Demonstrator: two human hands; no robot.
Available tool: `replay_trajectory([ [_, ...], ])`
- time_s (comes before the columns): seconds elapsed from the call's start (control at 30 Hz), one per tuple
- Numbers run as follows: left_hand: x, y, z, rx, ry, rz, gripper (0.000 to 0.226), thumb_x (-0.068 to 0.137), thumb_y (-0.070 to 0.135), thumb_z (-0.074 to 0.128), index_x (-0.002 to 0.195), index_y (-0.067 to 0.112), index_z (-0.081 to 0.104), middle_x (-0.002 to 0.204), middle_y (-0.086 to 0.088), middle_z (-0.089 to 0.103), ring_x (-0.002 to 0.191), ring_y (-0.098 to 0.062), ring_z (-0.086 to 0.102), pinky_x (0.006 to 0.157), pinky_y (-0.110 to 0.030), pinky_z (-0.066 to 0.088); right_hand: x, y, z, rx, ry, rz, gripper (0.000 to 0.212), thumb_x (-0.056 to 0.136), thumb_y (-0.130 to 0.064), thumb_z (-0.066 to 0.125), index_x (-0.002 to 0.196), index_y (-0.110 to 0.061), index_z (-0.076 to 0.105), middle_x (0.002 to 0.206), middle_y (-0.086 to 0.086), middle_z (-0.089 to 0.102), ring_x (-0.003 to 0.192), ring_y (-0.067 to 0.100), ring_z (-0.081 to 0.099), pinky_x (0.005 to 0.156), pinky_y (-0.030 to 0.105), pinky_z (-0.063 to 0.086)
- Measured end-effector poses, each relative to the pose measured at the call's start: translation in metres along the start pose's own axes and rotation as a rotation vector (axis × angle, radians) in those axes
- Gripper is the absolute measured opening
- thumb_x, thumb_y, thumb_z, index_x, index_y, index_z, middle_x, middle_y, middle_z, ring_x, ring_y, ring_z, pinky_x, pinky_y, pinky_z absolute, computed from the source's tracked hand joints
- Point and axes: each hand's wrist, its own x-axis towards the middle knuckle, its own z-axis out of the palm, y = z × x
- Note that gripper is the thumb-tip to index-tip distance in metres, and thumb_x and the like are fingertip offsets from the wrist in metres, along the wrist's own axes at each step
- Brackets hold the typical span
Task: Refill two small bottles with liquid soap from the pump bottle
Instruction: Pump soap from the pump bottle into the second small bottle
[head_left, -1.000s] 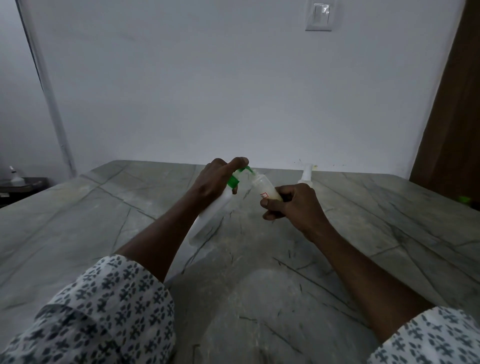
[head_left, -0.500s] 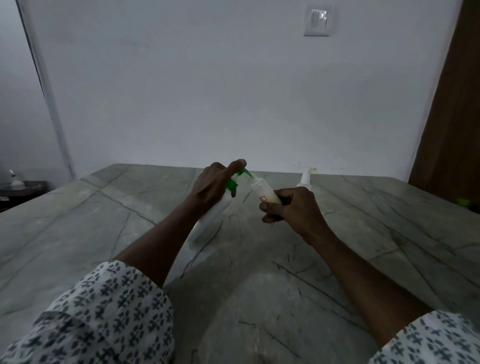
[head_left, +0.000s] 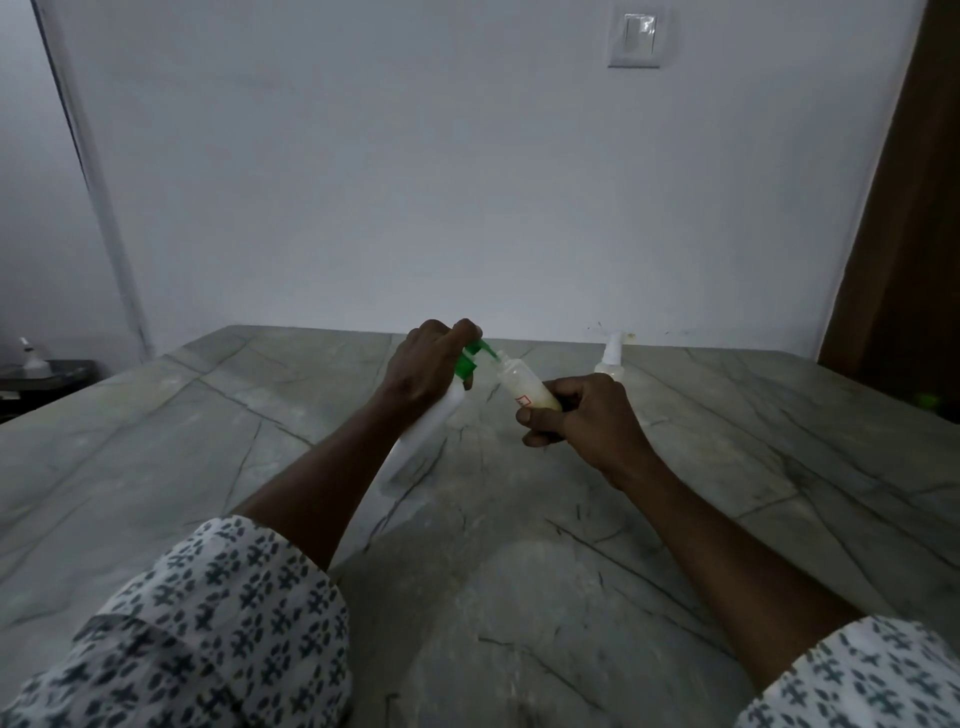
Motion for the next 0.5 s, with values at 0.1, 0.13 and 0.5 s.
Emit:
replay_trajectory([
  [0.1, -0.0007, -0.0023, -0.0006, 0.022, -0.004, 0.029, 0.045, 0.096, 0.04, 0.035, 0.059, 0.033, 0.059, 0.062, -0.004, 0.07, 0.074, -0.03, 0.063, 0.086, -0.049, 0.05, 0.0004, -0.0008, -0.0005, 0.002, 0.012, 0.005, 0.032, 0.074, -0.013, 0.082, 0.103, -0.003, 0.073, 0.091, 0.012, 0.075, 0.066, 0.025, 0.074, 0.078, 0.049, 0.06],
  [0.13, -0.0007, -0.0016, -0.0002, 0.024, 0.003, 0.002, 0.049, 0.096, 0.046, 0.036, 0.058, 0.031, 0.063, 0.06, -0.004, 0.07, 0.071, -0.028, 0.063, 0.086, -0.048, 0.051, 0.0006, -0.0012, -0.0011, 0.006, 0.021, 0.007, 0.032, 0.074, -0.012, 0.082, 0.103, -0.002, 0.073, 0.09, 0.013, 0.075, 0.066, 0.025, 0.074, 0.078, 0.049, 0.06],
  [0.5, 0.0029, 0.0019, 0.0012, 0.024, 0.011, -0.119, 0.076, 0.08, 0.072, 0.035, 0.065, 0.008, 0.074, 0.056, -0.003, 0.069, 0.065, -0.024, 0.063, 0.086, -0.045, 0.051, 0.0016, -0.0013, -0.0025, -0.016, 0.035, -0.003, 0.035, 0.075, -0.014, 0.081, 0.106, -0.002, 0.072, 0.092, 0.013, 0.075, 0.065, 0.023, 0.074, 0.078, 0.046, 0.06],
])
